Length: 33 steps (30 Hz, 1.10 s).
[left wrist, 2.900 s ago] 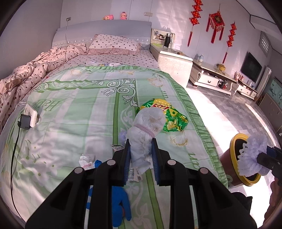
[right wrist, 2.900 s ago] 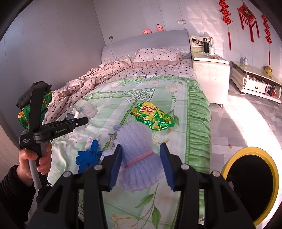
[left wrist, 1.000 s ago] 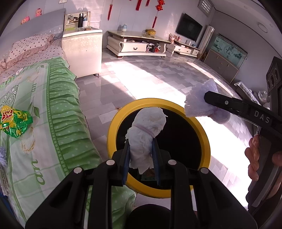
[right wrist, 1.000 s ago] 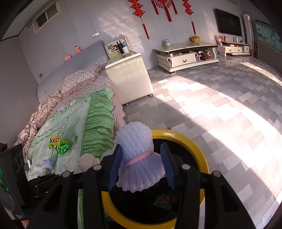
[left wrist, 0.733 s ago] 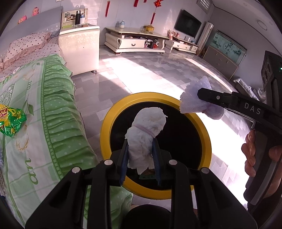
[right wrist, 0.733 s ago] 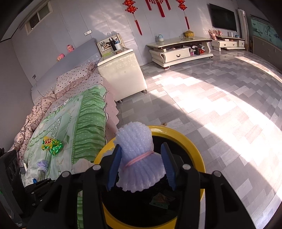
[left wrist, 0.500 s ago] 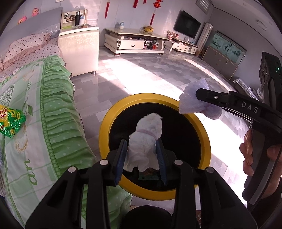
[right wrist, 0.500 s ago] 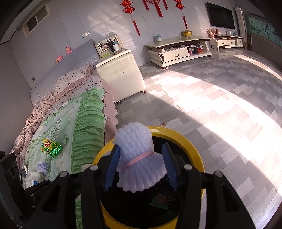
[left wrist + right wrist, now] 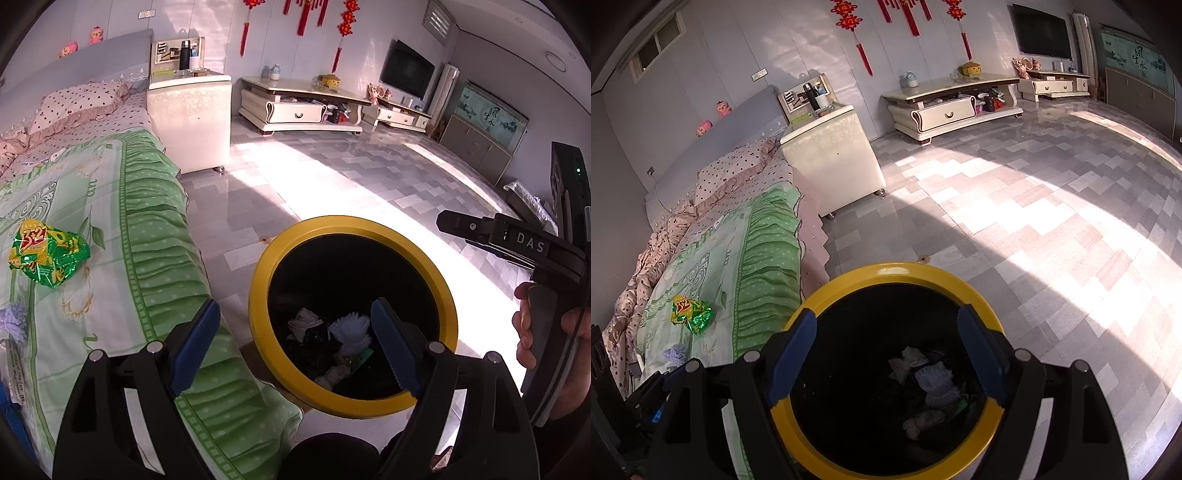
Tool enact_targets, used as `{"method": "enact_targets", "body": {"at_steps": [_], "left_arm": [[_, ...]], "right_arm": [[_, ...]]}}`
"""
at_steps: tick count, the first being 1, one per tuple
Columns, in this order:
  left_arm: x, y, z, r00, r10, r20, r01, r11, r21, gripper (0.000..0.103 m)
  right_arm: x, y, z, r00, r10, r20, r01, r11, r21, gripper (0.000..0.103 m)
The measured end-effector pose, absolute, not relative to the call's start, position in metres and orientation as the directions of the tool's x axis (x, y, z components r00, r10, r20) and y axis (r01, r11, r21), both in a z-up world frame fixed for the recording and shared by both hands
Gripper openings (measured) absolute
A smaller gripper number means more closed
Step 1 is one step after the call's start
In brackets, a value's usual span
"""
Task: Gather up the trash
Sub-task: 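Open the left tool and right tool to drop both items into the bin, then move both tools back over the bed toward the snack bag and tissue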
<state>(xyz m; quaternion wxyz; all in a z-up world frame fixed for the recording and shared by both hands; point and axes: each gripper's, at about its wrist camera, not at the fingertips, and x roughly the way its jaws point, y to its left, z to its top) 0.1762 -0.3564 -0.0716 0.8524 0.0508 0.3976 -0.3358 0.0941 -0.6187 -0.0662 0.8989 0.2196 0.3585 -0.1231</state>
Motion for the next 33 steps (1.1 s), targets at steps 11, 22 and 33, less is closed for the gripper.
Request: {"method": "enact_targets", "body": {"at_steps": [11,22,33], "left_arm": [[0.183,-0.297,-0.063,0.503,-0.489,-0.713,0.538,0.822,-0.184,0.084],[0.189,-0.203,-0.054,0.586,-0.401,-0.704,0.422,0.893,-0.157,0.084],[0.202,-0.101,-0.057,0.635,-0.274,-0.722,0.258,0.956,-0.136,0.085]], "right_arm": [[0.098,-0.578,-0.05,0.746,0.002,-0.666,0.268,0.915,0.302,0.081],[0.121,-0.502,-0.027,0.76,0.089,-0.644,0.119,0.954,0.273,0.081],[0.149,-0.424,-0.016,0.744,0.184,-0.642,-0.018,0.967,0.256,0.081]]}}
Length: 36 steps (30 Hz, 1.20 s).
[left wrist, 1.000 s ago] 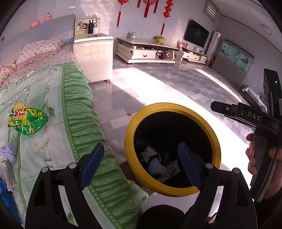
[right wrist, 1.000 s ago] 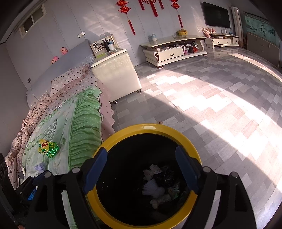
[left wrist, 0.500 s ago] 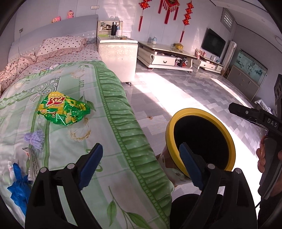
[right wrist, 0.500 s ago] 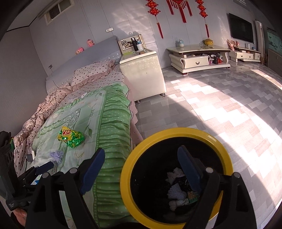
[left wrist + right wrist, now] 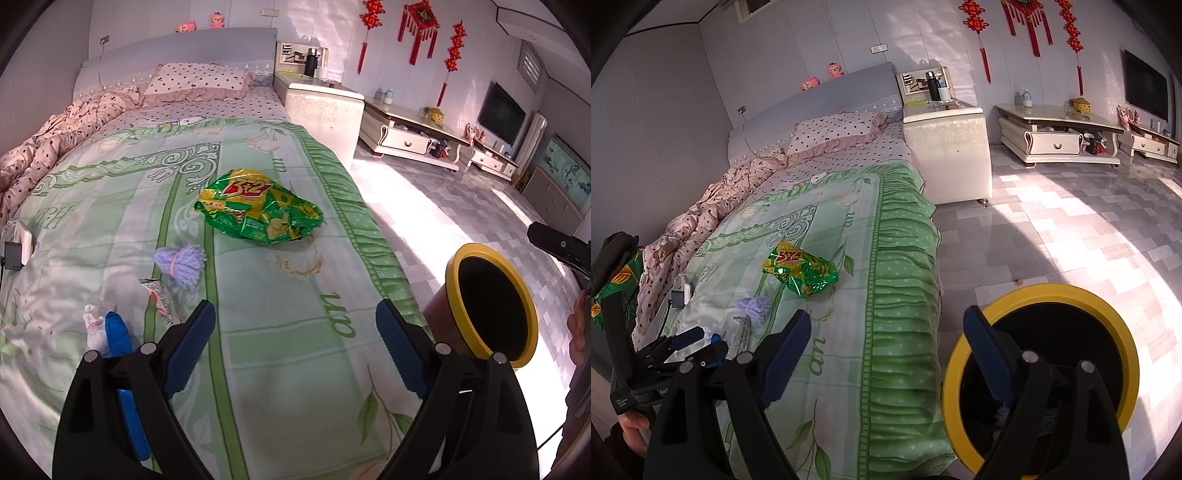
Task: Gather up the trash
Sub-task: 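Move both tools back over the bed toward the snack bag and tissue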
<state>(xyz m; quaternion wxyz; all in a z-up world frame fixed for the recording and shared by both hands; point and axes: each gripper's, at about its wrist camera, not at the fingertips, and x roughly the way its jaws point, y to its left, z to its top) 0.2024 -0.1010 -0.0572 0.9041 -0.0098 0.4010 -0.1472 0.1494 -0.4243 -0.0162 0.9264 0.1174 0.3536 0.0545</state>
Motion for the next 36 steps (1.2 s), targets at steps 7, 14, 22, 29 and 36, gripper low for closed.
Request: {"method": "enact_targets", "body": {"at_steps": [7,14,22,29,36], "left_arm": [[0.211,-0.026,-0.064,0.653,-0.182,-0.735,0.134,0.983,-0.125,0.085],[0.218,0.041,-0.075,0.651,-0.082,-0.755,0.027,0.996,-0.086,0.085],[0.233,0.098,-0.096,0.62,-0.033,-0.784,-0.07,0.993,-0.097,0.085],[0.248,0.125,-0.122,0.586,-0.032,-0.81,-0.117,0.985,-0.123,0.085],[0.261,0.132,-0.145,0.552,-0.052,-0.832,-0.113,0.984,-0.136,0.085]], "right_arm": [[0.176,-0.37,-0.014,0.714,0.243,-0.656,-0.109,0.965,0.238,0.081],[0.209,-0.314,-0.018,0.685,0.275,-0.674,-0.181,0.961,0.208,0.081],[0.257,-0.263,-0.036,0.663,0.235,-0.71,-0.228,0.968,0.108,0.081],[0.295,-0.237,-0.057,0.639,0.212,-0.74,-0.263,0.963,0.048,0.083],[0.326,-0.22,-0.076,0.617,0.216,-0.757,-0.329,0.944,0.001,0.09]]}}
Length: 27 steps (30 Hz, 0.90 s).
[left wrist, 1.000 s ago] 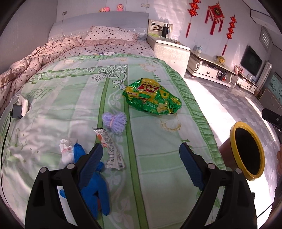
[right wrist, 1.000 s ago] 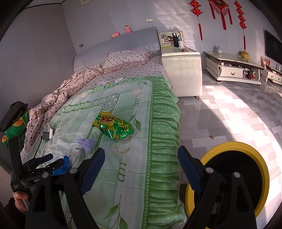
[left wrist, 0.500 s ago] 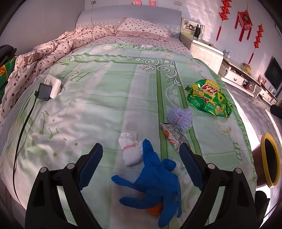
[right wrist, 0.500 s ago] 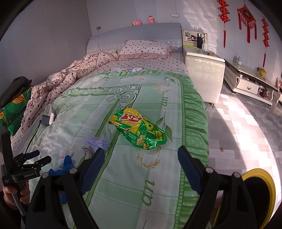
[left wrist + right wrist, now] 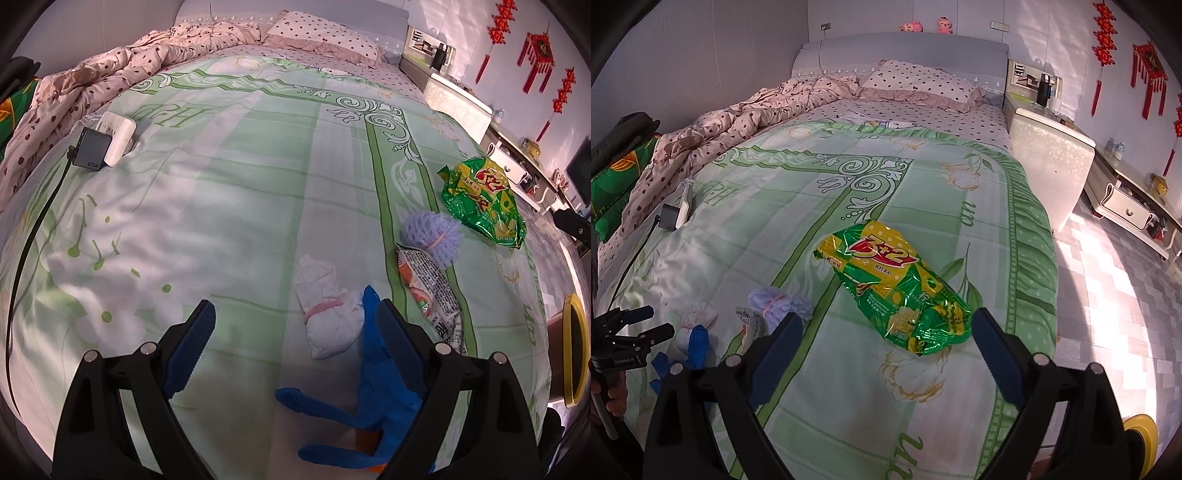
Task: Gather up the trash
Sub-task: 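Move both tools back over the bed toward the snack bag and tissue, then grasp the white tissue with the left tool while the right tool grasps the green snack bag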
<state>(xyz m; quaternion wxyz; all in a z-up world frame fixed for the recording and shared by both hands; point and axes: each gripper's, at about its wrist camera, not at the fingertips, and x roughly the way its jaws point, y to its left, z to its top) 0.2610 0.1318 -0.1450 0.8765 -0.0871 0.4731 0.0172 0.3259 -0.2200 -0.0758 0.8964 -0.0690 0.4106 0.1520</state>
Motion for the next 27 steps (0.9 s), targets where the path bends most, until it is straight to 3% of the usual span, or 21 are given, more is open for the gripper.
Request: {"method": "enact_targets", "body": {"at_steps": [13,19,21,22,24,27], "left_arm": [[0.296,0.12,-0.183,0.491,-0.117,-0.863,-0.075,0.982,-0.176,0.084],[0.305,0.109,-0.195,0.483,-0.115,-0.868,-0.041,0.987,-0.153,0.07],[0.306,0.107,-0.196,0.492,-0.107,-0.864,-0.033,0.989,-0.141,0.058],[0.306,0.108,-0.196,0.498,-0.108,-0.861,-0.032,0.989,-0.143,0.055],[0.306,0.108,-0.195,0.504,-0.12,-0.855,-0.022,0.988,-0.151,0.04],[0.306,0.109,-0.194,0.509,-0.126,-0.852,-0.018,0.988,-0.156,0.034]], "right_arm": [[0.392,-0.196,-0.115,0.604,0.135,-0.786,-0.33,0.94,-0.091,0.095],[0.421,-0.191,-0.142,0.582,0.098,-0.807,-0.332,0.935,-0.125,0.095],[0.429,-0.19,-0.151,0.562,0.117,-0.819,-0.34,0.935,-0.1,0.095],[0.431,-0.189,-0.155,0.556,0.124,-0.822,-0.342,0.935,-0.091,0.092],[0.435,-0.185,-0.161,0.545,0.131,-0.828,-0.351,0.932,-0.084,0.077],[0.434,-0.181,-0.165,0.551,0.138,-0.823,-0.354,0.932,-0.081,0.06]]}}
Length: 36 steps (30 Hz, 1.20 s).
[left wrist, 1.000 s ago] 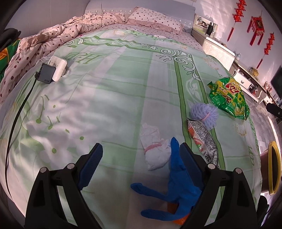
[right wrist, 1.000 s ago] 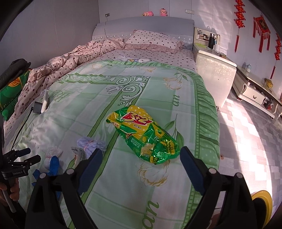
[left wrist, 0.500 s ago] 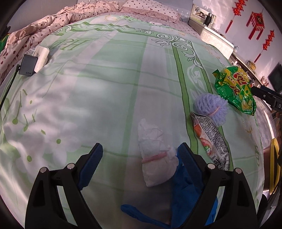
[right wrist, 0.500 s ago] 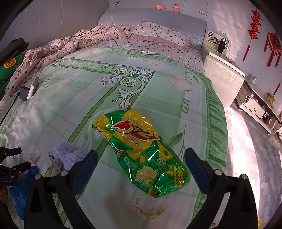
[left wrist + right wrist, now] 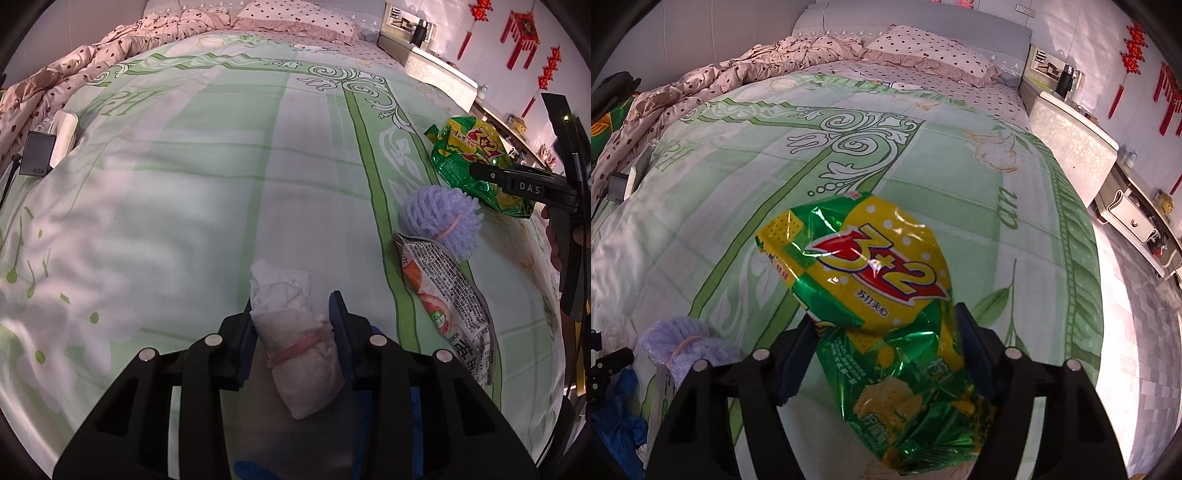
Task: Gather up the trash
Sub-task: 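Grasp the white tissue with the left tool while the right tool grasps the green snack bag, then carry the white tissue and green snack bag over the yellow-rimmed bin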
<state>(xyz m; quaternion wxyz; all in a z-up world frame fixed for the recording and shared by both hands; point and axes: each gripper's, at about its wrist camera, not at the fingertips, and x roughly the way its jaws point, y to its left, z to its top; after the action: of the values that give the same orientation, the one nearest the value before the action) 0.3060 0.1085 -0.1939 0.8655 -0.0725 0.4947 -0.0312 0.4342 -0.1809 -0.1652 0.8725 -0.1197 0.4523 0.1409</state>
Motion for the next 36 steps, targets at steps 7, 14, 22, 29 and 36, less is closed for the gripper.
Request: {"method": "enact_targets", "body": {"at_steps": [7,14,22,29,36], "left_arm": [[0.302,0.113,-0.186,0.52,-0.164,-0.838,-0.013,0.98,-0.2,0.027],[0.293,0.116,-0.166,0.551,-0.151,-0.821,-0.015,0.982,-0.191,0.026],[0.273,0.118,-0.131,0.591,-0.139,-0.795,-0.023,0.982,-0.189,0.026],[0.247,0.107,-0.095,0.627,-0.13,-0.768,-0.021,0.983,-0.184,0.026],[0.223,0.078,-0.055,0.662,-0.142,-0.736,0.012,0.984,-0.179,0.026]], "right_arm": [[0.425,-0.187,-0.152,0.567,0.178,-0.804,-0.325,0.945,-0.021,0.02],[0.405,-0.201,-0.124,0.579,0.208,-0.789,-0.315,0.949,0.019,0.015],[0.357,-0.223,-0.083,0.592,0.248,-0.767,-0.312,0.948,0.065,0.015],[0.305,-0.25,-0.037,0.633,0.275,-0.723,-0.309,0.947,0.089,0.015],[0.259,-0.281,0.002,0.674,0.283,-0.683,-0.288,0.951,0.11,0.015]]}}
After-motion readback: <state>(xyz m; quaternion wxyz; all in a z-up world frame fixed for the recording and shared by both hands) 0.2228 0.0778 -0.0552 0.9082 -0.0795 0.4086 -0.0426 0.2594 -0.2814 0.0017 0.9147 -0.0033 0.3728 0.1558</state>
